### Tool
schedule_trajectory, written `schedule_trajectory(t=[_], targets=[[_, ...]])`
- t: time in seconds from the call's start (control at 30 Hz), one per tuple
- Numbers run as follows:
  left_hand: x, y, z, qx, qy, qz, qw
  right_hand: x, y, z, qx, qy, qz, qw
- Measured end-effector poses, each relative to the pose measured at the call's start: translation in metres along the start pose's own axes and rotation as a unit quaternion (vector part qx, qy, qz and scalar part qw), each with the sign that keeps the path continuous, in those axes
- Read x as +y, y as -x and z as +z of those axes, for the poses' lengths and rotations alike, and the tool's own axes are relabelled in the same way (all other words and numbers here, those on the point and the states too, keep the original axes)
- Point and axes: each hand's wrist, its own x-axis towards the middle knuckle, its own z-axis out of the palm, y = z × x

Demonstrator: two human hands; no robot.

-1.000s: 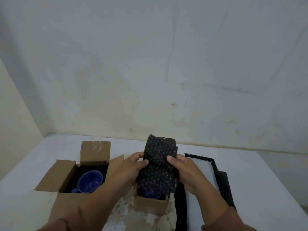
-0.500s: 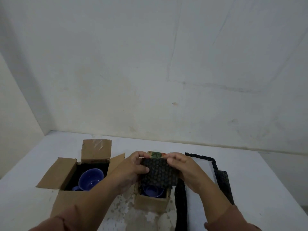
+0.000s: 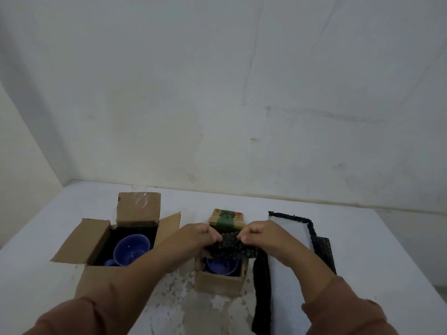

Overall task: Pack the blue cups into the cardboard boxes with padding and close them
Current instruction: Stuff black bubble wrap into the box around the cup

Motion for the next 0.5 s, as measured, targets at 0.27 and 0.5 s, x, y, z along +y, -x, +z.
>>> schedule_trajectory(t=[0.27,0.5], targets=[[-0.022,-0.014,0.014,-0.04,-0.41,0.044,0.91,0.015,-0.02,0.022,-0.106,0.367,-0.029,0.924],[-0.023,-0.025,0.026,-0.139,-0.517,0.006,0.845,0.001,-0.03,0.035,-0.217,0.527,0.012,0.822]])
